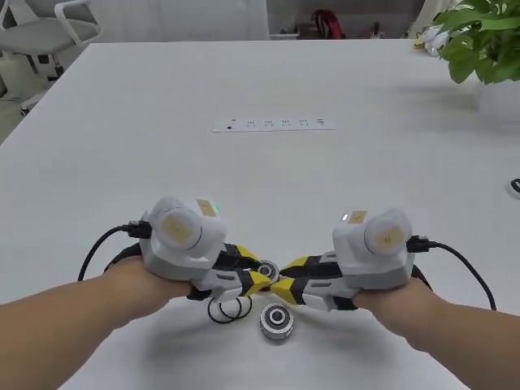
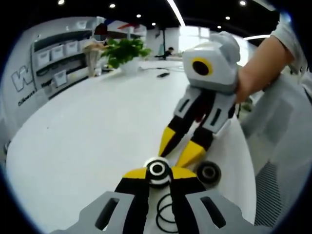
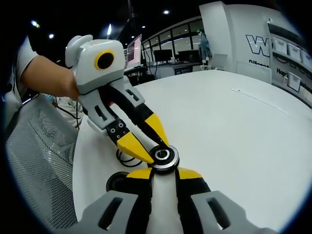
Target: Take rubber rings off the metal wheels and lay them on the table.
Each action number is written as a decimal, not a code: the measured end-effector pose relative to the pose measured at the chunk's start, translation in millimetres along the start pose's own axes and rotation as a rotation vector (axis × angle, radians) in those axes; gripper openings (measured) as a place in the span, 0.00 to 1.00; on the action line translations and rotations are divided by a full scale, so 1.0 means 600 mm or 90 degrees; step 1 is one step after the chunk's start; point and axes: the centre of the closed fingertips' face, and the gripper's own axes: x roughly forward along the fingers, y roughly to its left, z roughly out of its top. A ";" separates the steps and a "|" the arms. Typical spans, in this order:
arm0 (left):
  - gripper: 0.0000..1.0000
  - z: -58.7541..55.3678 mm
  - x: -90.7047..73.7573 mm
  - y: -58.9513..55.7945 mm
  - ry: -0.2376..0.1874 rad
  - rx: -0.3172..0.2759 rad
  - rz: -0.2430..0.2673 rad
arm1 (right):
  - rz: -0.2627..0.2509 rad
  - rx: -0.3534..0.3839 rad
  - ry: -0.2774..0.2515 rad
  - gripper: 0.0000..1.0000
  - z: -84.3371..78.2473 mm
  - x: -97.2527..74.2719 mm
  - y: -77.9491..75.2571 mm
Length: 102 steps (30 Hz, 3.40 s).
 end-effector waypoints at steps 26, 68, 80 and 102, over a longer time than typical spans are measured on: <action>0.13 0.001 0.002 0.005 -0.003 -0.024 0.031 | -0.008 0.016 0.004 0.08 -0.006 -0.003 -0.006; 0.12 0.001 0.007 0.000 0.017 -0.022 0.062 | 0.005 0.226 -0.070 0.00 0.023 -0.016 -0.012; 0.12 0.001 0.007 -0.002 0.017 -0.024 0.061 | 0.020 0.216 -0.069 0.00 0.024 -0.020 -0.006; 0.12 0.002 0.005 -0.004 0.012 -0.028 0.064 | 0.028 0.220 -0.083 0.00 0.027 -0.024 0.001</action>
